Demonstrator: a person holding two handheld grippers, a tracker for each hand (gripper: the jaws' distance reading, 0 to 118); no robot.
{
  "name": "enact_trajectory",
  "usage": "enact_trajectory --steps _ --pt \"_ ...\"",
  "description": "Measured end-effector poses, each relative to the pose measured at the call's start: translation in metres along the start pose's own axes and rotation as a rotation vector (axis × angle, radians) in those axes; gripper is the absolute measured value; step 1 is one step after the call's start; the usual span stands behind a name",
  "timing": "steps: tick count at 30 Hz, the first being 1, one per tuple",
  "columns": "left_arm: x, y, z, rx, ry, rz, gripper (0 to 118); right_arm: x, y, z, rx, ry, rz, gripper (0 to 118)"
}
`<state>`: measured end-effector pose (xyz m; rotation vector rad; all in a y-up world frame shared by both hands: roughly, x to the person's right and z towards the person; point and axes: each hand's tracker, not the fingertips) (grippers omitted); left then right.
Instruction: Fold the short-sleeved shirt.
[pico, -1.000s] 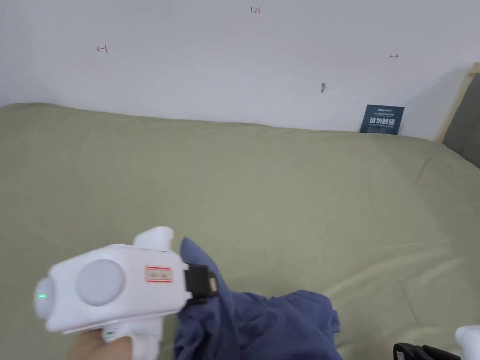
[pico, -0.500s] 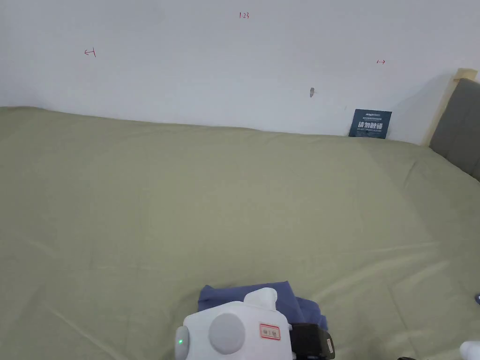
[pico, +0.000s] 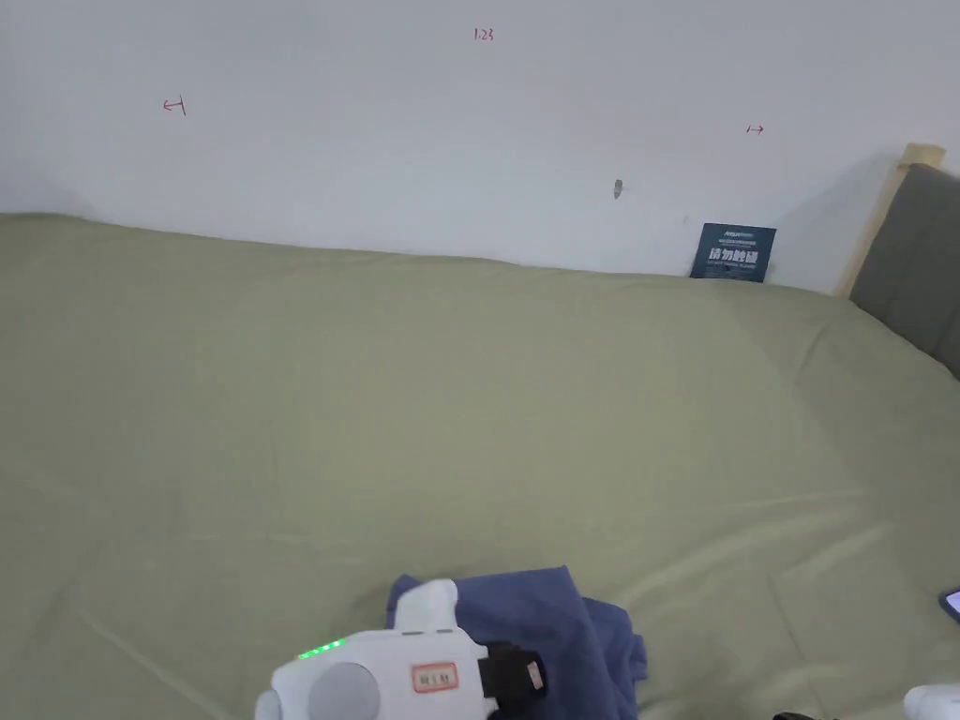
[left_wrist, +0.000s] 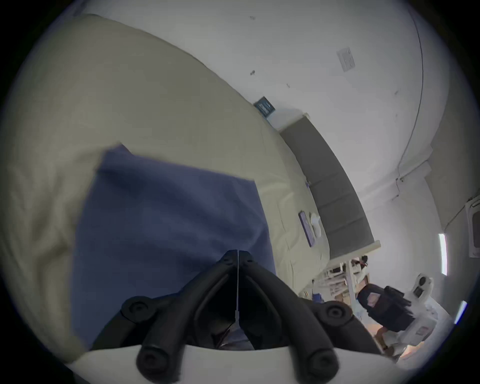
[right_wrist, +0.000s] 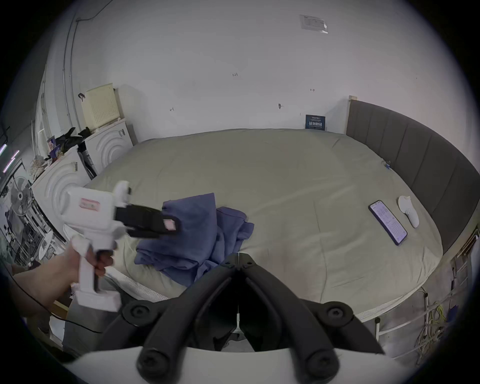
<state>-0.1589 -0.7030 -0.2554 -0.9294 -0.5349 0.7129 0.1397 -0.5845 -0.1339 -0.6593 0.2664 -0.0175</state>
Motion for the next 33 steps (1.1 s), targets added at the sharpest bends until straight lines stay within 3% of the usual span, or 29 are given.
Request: enact_trajectory --steps 4,7,9,11,13,15,18,20,22,24,26,27,28,30,33 --pt "0.008 -0.043 -0.030 -0.132 -0.045 -0.043 2 0.005 0.002 0.007 0.010 -0.016 0.007 0" --pt "0.000 -0.063 -0.039 -0.175 -0.046 0.000 1 0.011 0.007 0.003 0.013 -0.027 -0.010 0" --pt "-0.001 -0.059 -0.028 -0.154 -0.087 0.060 2 0.014 0.013 -0.004 0.020 0.014 -0.048 0" --pt "0.000 -0.048 -0.004 -0.150 -0.118 0.035 2 0.015 0.022 -0.018 0.031 0.084 -0.101 0" --pt "0.004 -0.036 0.028 -0.124 -0.135 -0.020 2 0.013 0.033 -0.042 0.034 0.194 -0.159 0" --pt "0.004 -0.021 0.064 -0.102 -0.054 -0.031 2 0.005 0.044 -0.075 -0.013 0.362 -0.184 0" --pt "-0.017 0.001 0.115 0.022 0.012 0.050 4 -0.014 0.050 -0.140 -0.075 0.620 -0.196 0" --pt "-0.042 0.016 0.139 0.120 0.083 0.131 6 -0.019 0.045 -0.193 -0.146 0.788 -0.295 0" --pt "-0.068 0.028 0.151 0.188 0.186 0.207 11 -0.016 0.029 -0.236 -0.273 0.815 -0.428 0" --pt "-0.091 0.036 0.156 0.220 0.243 0.272 15 -0.009 0.012 -0.261 -0.353 0.743 -0.464 0" --pt "-0.108 0.040 0.152 0.218 0.220 0.294 38 0.010 -0.007 -0.276 -0.373 0.699 -0.501 0" --pt "-0.114 0.041 0.148 0.209 0.196 0.309 60 0.019 -0.016 -0.278 -0.379 0.713 -0.563 0" --pt "-0.118 0.042 0.142 0.180 0.162 0.324 73 0.030 -0.025 -0.282 -0.399 0.713 -0.652 0" --pt "-0.121 0.039 0.128 0.131 0.093 0.315 78 0.044 -0.037 -0.287 -0.373 0.783 -0.772 0" --pt "-0.126 0.035 0.100 0.014 -0.004 0.326 79 0.042 -0.036 -0.287 -0.364 0.800 -0.707 0"
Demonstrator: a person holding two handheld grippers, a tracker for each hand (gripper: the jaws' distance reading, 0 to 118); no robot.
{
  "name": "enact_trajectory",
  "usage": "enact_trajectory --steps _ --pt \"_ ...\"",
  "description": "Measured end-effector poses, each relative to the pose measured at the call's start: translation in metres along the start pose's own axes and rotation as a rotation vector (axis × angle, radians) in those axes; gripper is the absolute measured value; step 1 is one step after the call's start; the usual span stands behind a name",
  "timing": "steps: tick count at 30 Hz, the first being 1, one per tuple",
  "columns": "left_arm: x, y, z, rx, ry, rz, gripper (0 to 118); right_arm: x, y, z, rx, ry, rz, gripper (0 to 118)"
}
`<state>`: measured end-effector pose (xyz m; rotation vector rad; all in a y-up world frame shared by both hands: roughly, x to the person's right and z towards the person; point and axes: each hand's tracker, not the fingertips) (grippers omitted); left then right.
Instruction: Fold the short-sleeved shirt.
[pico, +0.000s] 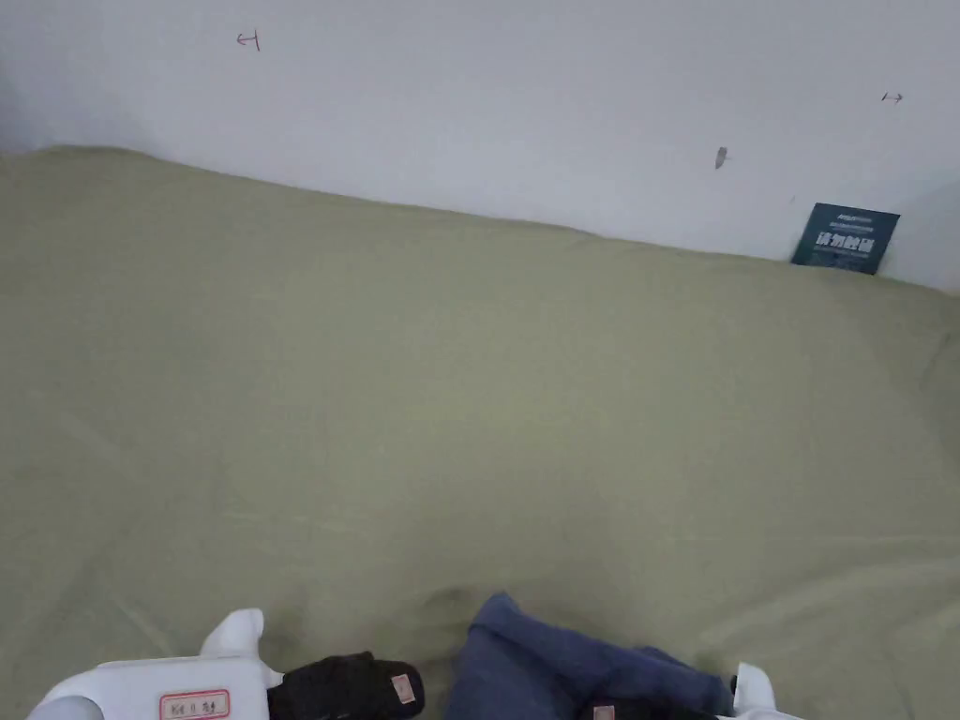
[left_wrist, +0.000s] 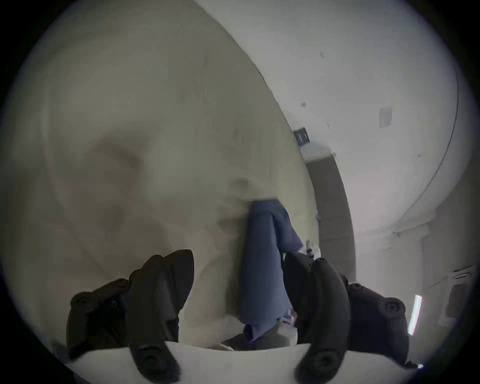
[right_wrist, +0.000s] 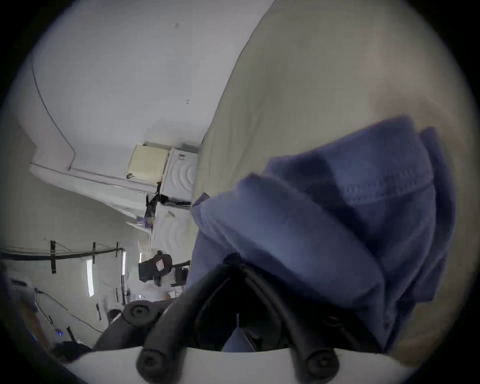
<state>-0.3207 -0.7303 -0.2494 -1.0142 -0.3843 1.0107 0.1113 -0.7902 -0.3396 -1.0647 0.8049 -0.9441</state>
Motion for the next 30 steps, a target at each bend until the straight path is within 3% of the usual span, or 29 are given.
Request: enact_trajectory --steps 2,6,10,11,12,13,14,16,19,23,30 --pt "-0.003 -0.003 -0.023 -0.064 -0.014 0.006 79 0.004 0.003 0.000 -0.012 0.016 -0.008 0" --pt "0.003 -0.003 -0.050 -0.015 -0.132 0.064 79 0.004 0.004 0.001 -0.032 0.030 0.009 0" --pt "0.020 -0.008 -0.078 -0.206 -0.126 0.045 72 0.003 0.005 0.001 -0.038 0.038 -0.004 0" --pt "0.025 -0.011 -0.082 -0.226 -0.097 0.001 65 0.002 0.005 0.001 -0.042 0.034 0.006 0" --pt "0.030 -0.013 -0.084 -0.240 -0.075 -0.043 42 0.002 0.005 0.001 -0.045 0.031 0.016 0" --pt "0.034 -0.013 -0.085 -0.251 -0.040 -0.080 28 0.002 0.005 0.001 -0.044 0.032 0.018 0" --pt "0.032 -0.013 -0.086 -0.246 0.030 -0.071 28 -0.002 0.004 0.002 -0.043 0.029 0.020 0" --pt "0.026 -0.011 -0.082 -0.243 -0.037 0.004 25 -0.007 0.003 0.001 -0.047 0.017 0.038 0" --pt "0.034 -0.010 -0.074 -0.237 0.021 -0.136 24 -0.018 0.002 0.003 -0.051 -0.020 0.131 0" --pt "0.033 0.000 -0.053 -0.223 -0.010 -0.130 24 -0.029 -0.002 0.016 -0.018 -0.036 0.209 0" --pt "0.005 0.070 0.066 -0.088 0.063 -0.231 24 -0.060 -0.010 0.040 0.072 -0.043 0.328 0"
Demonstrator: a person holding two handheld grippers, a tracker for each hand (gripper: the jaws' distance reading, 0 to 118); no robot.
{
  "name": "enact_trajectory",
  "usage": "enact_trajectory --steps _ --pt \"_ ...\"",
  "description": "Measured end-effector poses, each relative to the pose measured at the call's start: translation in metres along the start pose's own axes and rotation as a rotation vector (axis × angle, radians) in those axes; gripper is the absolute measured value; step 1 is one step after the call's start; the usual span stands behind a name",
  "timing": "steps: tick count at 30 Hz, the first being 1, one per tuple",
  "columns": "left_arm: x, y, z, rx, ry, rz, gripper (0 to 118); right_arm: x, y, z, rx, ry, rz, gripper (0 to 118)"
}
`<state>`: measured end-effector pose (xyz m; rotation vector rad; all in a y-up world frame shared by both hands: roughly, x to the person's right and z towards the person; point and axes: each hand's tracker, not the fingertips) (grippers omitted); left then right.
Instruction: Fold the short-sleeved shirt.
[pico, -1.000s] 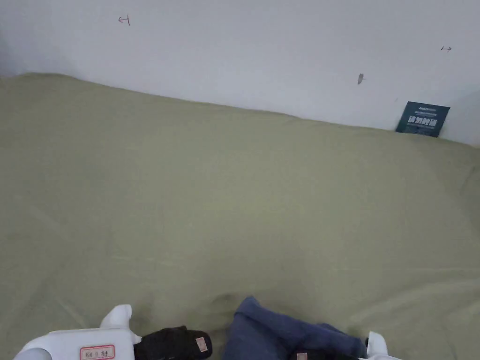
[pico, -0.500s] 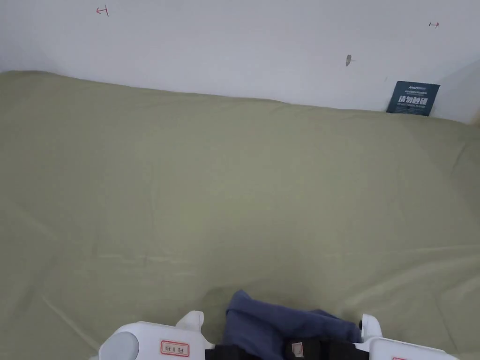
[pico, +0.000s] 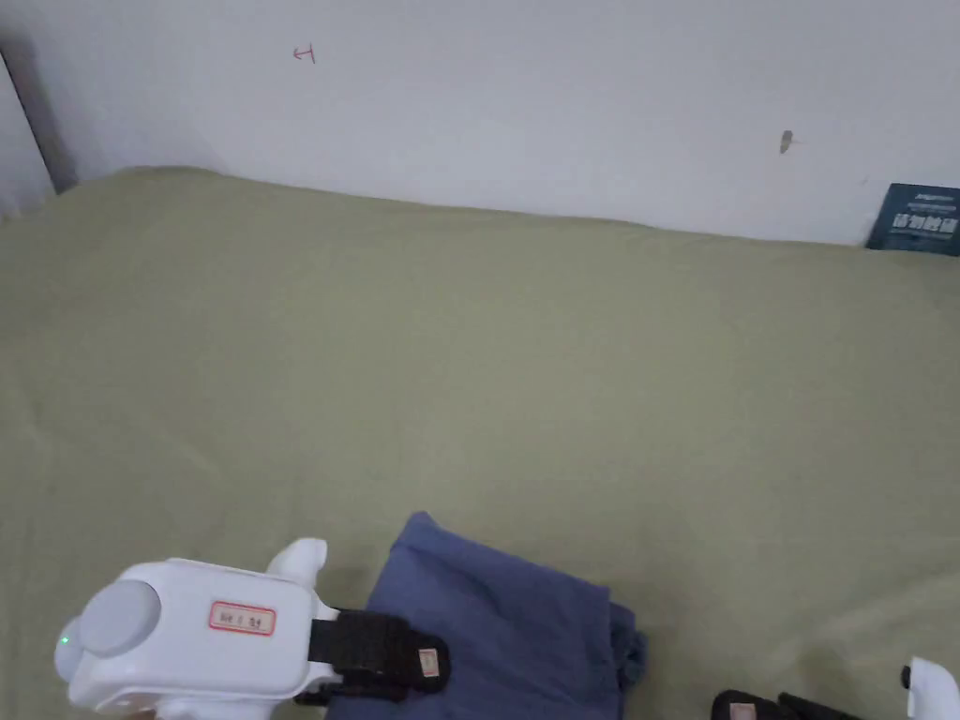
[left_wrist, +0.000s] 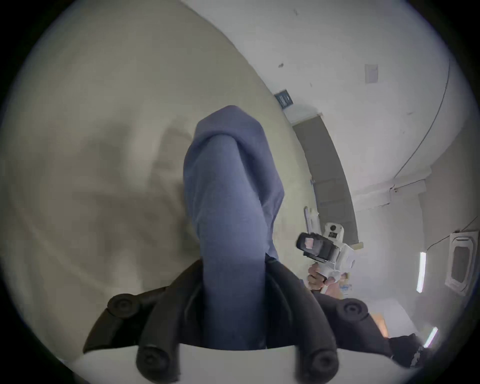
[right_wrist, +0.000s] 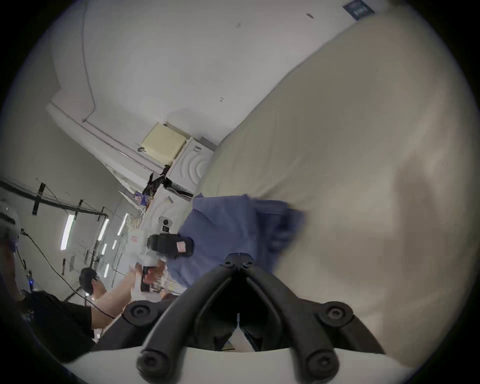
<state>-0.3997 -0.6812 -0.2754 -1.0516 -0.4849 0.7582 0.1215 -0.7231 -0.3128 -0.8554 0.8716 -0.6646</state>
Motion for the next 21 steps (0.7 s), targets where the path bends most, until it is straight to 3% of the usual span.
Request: enact_trajectory --steps 6,13,16,17,18,19,21 --pt "-0.067 0.047 0.133 0.076 0.207 -0.020 24 -0.031 -0.003 -0.004 -0.033 -0.090 0.152 0" --pt "-0.157 0.075 0.248 0.118 0.409 0.134 24 -0.064 -0.015 -0.009 -0.088 -0.139 0.188 0" --pt "-0.182 0.071 0.257 0.125 0.466 0.204 25 -0.068 -0.020 -0.004 -0.095 -0.150 0.190 0" --pt "-0.190 0.068 0.253 0.106 0.467 0.244 36 -0.069 -0.021 -0.004 -0.096 -0.156 0.188 0" --pt "-0.199 0.067 0.248 0.083 0.469 0.297 69 -0.070 -0.022 -0.003 -0.093 -0.164 0.186 0" --pt "-0.199 0.065 0.239 0.060 0.533 0.338 69 -0.070 -0.023 -0.003 -0.090 -0.167 0.179 0" --pt "-0.194 0.061 0.230 0.040 0.700 0.278 82 -0.072 -0.023 0.001 -0.083 -0.169 0.175 0"
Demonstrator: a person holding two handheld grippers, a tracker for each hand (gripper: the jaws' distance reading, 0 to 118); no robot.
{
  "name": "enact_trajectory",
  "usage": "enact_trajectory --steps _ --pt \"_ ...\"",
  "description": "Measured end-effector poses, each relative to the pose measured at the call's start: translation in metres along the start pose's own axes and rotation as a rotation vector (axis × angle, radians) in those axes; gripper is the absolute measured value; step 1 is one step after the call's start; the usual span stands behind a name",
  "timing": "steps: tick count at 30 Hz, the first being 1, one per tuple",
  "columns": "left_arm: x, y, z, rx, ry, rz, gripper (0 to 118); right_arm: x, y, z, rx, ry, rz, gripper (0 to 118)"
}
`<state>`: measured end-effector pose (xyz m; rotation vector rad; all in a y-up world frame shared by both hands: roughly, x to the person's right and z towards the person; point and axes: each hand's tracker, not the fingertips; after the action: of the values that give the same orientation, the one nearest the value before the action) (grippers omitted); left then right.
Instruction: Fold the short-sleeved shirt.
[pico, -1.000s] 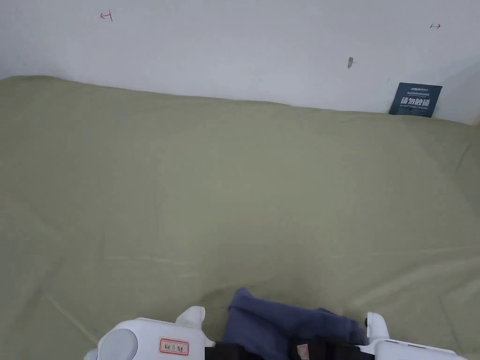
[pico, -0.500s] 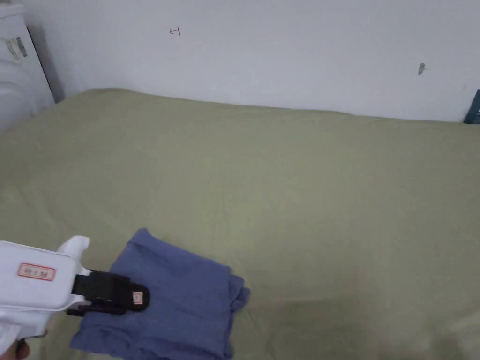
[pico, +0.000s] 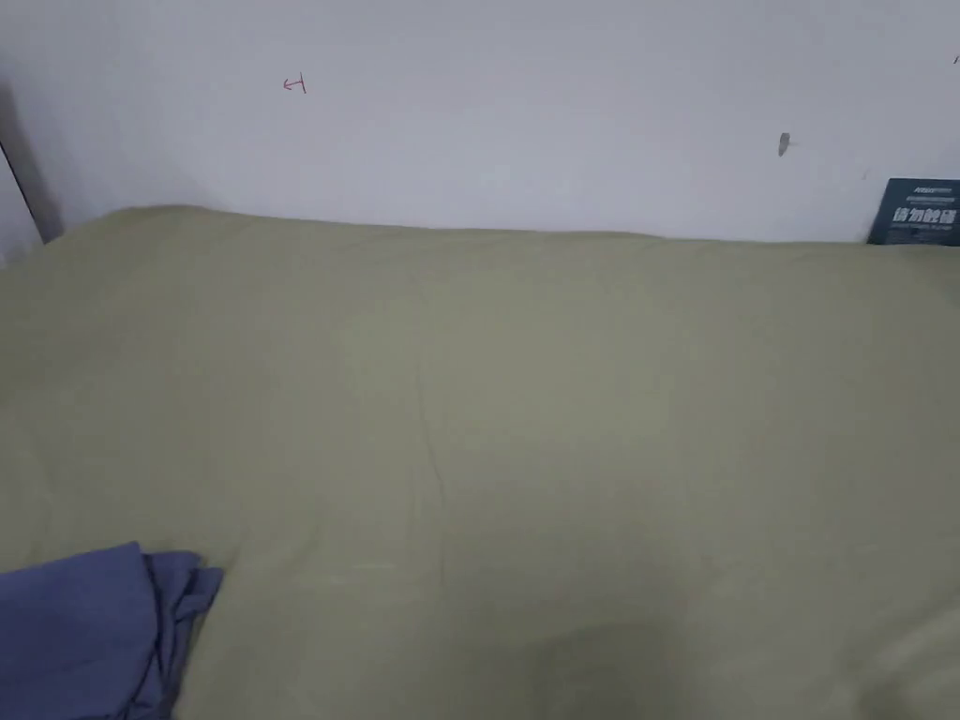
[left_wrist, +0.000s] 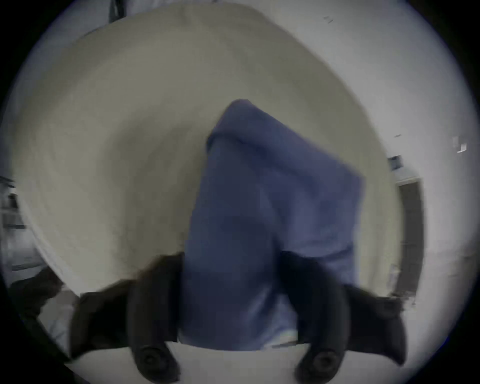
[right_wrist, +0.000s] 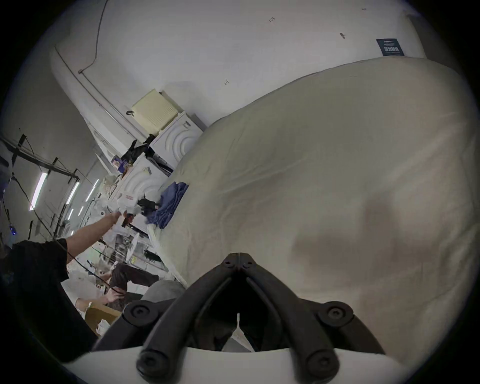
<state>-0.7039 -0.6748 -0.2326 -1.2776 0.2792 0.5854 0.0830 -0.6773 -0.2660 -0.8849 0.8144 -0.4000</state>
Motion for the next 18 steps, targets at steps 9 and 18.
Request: enact_trajectory --steps 9,18 --pt "0.063 -0.061 0.121 0.361 0.357 -0.224 83 -0.035 0.023 0.059 0.148 -0.057 0.109 0" --pt "0.237 -0.211 0.143 0.852 0.087 -0.471 81 -0.100 0.048 0.118 0.355 -0.358 0.413 0"
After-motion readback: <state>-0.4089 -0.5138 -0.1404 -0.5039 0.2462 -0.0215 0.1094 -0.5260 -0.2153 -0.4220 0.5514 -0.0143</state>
